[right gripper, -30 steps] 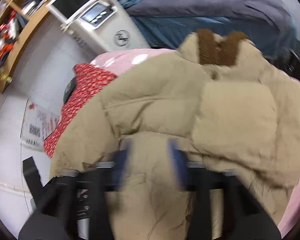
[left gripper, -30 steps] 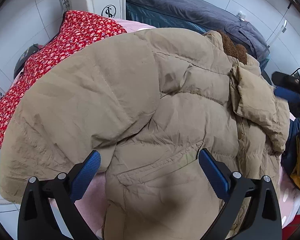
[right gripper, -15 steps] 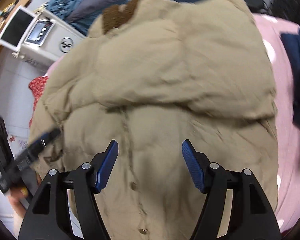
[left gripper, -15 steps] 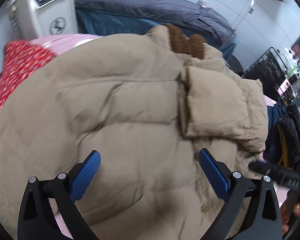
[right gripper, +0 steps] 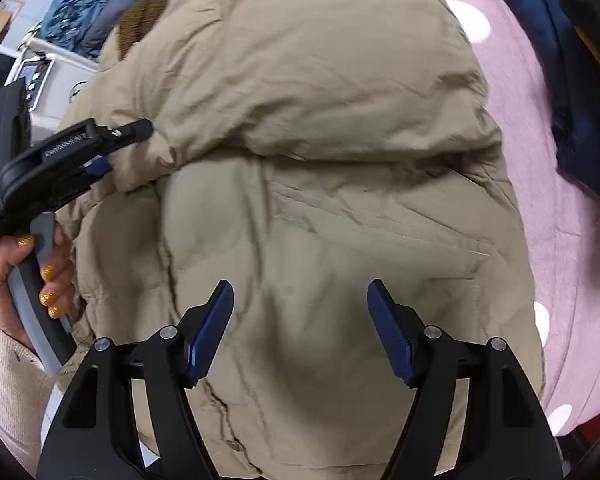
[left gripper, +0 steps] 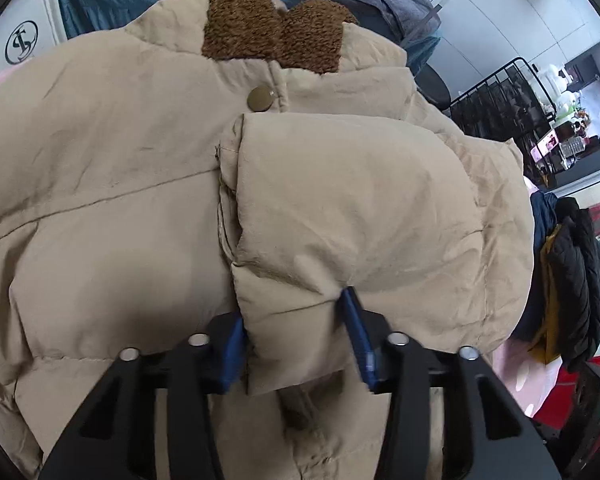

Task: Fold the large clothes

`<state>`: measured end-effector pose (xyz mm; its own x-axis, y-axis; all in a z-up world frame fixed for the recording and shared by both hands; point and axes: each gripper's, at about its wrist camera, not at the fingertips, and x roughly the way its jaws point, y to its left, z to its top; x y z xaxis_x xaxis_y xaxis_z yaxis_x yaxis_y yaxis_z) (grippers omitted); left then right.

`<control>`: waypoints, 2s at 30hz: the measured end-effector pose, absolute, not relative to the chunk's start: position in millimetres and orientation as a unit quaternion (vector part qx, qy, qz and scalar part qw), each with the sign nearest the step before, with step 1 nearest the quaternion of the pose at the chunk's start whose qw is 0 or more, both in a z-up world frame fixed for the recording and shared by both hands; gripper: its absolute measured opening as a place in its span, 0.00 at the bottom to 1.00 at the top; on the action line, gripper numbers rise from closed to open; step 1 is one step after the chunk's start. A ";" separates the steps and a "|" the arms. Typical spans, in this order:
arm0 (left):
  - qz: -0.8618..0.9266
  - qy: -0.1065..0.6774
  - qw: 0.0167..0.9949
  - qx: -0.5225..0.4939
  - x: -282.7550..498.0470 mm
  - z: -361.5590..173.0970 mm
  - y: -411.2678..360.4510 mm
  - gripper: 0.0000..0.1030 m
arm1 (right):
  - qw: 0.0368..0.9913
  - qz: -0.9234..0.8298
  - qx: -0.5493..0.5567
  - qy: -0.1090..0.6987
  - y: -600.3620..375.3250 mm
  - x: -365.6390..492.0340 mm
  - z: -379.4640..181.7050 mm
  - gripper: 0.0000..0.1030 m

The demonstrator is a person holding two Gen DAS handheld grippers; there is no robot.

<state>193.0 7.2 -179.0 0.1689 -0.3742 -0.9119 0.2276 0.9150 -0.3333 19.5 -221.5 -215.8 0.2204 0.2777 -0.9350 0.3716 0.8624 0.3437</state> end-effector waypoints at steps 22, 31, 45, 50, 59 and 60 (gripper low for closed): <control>-0.078 0.593 0.796 -0.090 143.1 -175.5 89.1 0.14 | 0.800 -0.049 0.133 0.583 -204.6 97.5 -184.0 0.78; -0.052 0.537 0.842 -0.032 136.0 -133.8 76.3 0.70 | 0.780 -0.070 0.059 0.619 -187.6 137.9 -219.1 0.93; -0.077 0.576 0.814 0.011 123.5 -158.5 55.9 0.86 | 0.766 -0.128 0.007 0.629 -164.9 171.5 -259.1 0.96; -0.081 0.578 0.811 0.032 103.8 -156.3 61.9 0.89 | 0.783 -0.153 0.003 0.603 -156.8 165.2 -257.2 0.96; -0.084 0.593 0.801 0.022 64.9 -148.3 90.0 0.91 | 0.781 -0.136 0.016 0.609 -160.5 144.4 -230.0 0.96; -0.082 0.593 0.801 0.020 60.9 -147.4 93.6 0.91 | 0.789 -0.132 0.017 0.600 -158.8 137.8 -222.5 0.95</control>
